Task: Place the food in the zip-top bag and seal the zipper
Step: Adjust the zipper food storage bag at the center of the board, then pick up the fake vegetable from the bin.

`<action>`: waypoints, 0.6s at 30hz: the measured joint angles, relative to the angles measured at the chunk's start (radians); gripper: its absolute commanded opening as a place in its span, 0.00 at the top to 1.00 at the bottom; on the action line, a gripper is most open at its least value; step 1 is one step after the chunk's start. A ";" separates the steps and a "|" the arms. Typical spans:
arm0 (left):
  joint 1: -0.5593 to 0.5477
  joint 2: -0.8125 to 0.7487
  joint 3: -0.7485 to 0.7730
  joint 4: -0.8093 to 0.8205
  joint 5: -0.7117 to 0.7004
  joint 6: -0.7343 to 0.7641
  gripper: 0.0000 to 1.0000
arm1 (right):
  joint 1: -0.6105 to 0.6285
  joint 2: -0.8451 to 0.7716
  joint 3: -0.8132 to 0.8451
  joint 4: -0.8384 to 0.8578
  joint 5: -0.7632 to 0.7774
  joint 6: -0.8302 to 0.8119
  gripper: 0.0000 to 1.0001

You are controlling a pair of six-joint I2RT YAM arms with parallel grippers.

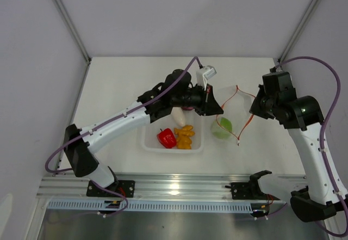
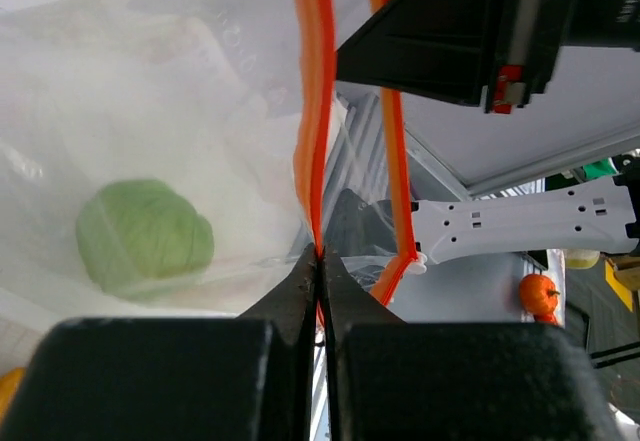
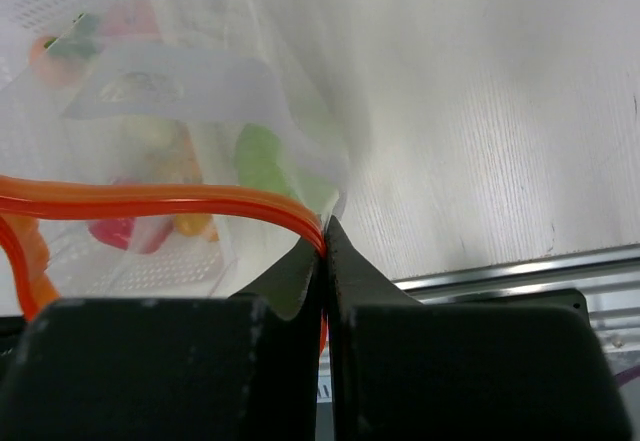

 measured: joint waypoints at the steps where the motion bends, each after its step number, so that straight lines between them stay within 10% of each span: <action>1: 0.000 0.002 0.001 0.001 0.000 0.000 0.99 | 0.001 -0.008 0.011 -0.003 0.005 -0.002 1.00; 8: 0.018 0.033 -0.114 0.038 0.011 -0.008 0.81 | 0.007 -0.005 -0.069 0.002 -0.003 -0.007 1.00; 18: 0.091 0.018 -0.235 0.068 0.013 -0.004 0.06 | 0.053 0.037 -0.150 0.067 -0.025 0.000 1.00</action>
